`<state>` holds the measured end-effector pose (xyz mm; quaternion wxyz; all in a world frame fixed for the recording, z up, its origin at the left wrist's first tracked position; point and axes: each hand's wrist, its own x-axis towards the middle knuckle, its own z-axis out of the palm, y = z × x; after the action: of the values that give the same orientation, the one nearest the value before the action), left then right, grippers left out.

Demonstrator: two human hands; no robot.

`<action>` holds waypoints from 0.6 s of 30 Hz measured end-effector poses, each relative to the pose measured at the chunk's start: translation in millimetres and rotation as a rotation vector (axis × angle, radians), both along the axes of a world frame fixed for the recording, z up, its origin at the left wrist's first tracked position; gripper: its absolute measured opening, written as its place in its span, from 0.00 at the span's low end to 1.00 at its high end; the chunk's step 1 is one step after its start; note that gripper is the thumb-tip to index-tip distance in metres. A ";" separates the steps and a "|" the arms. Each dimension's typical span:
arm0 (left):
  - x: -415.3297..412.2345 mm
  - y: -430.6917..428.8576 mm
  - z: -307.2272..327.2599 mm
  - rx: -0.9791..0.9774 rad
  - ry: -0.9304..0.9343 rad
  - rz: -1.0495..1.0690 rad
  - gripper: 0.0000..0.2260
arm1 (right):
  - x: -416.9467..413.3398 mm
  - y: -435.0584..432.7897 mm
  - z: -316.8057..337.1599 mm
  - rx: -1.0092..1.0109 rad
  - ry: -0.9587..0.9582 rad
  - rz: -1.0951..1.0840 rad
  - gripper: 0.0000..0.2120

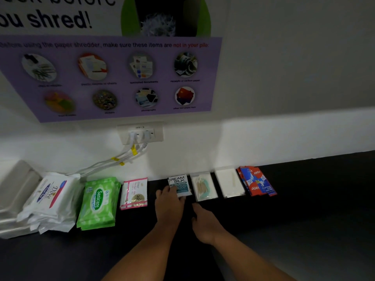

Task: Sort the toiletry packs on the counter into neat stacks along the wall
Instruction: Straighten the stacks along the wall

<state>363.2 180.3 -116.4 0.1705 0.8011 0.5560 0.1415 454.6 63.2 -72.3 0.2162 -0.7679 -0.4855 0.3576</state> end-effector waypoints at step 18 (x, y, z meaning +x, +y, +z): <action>-102.1 -5.3 7.0 0.170 -0.425 0.142 0.11 | -63.9 46.3 3.4 0.030 0.018 -0.108 0.15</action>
<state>261.1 175.0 -109.4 0.2052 0.7238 0.5486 0.3647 390.7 109.5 -68.8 0.2512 -0.7863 -0.4467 0.3451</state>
